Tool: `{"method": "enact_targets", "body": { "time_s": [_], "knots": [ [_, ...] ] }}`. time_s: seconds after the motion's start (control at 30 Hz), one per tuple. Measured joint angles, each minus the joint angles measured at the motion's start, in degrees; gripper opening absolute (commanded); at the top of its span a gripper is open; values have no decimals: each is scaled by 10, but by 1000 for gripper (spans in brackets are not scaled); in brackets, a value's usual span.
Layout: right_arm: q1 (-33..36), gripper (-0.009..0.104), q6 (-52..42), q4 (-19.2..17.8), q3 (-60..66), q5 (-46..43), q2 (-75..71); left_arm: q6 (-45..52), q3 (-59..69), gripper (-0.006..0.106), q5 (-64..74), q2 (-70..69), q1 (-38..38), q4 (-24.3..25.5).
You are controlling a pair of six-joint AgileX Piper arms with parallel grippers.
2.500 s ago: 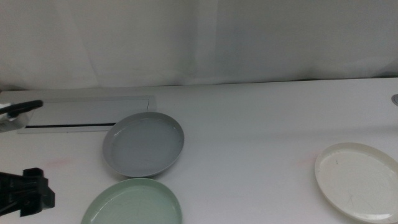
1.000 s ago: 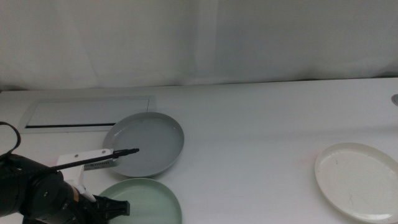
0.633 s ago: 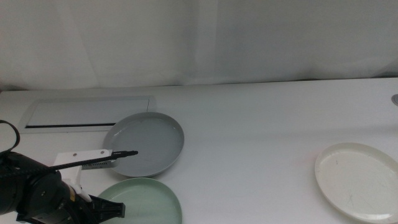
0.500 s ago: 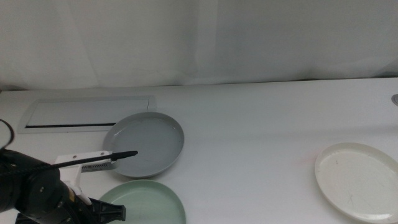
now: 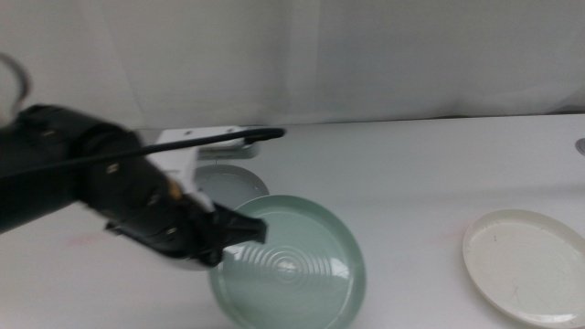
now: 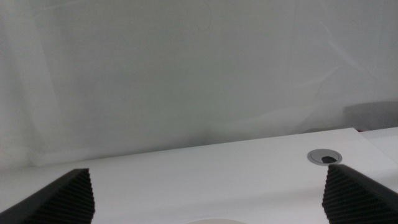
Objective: Stack the three bowls on top of each other.
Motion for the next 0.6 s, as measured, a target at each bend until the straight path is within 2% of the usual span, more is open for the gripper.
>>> {"method": "enact_targets", "body": {
  "time_s": [0.23, 0.6],
  "knots": [
    [0, 103, 0, 0, 0, 0, 0, -3, -54, -3, -32, 102, -22, -12],
    [0, 103, 0, 0, 0, 0, 0, -4, -57, -3, -106, 190, -32, -27]
  ]
}}
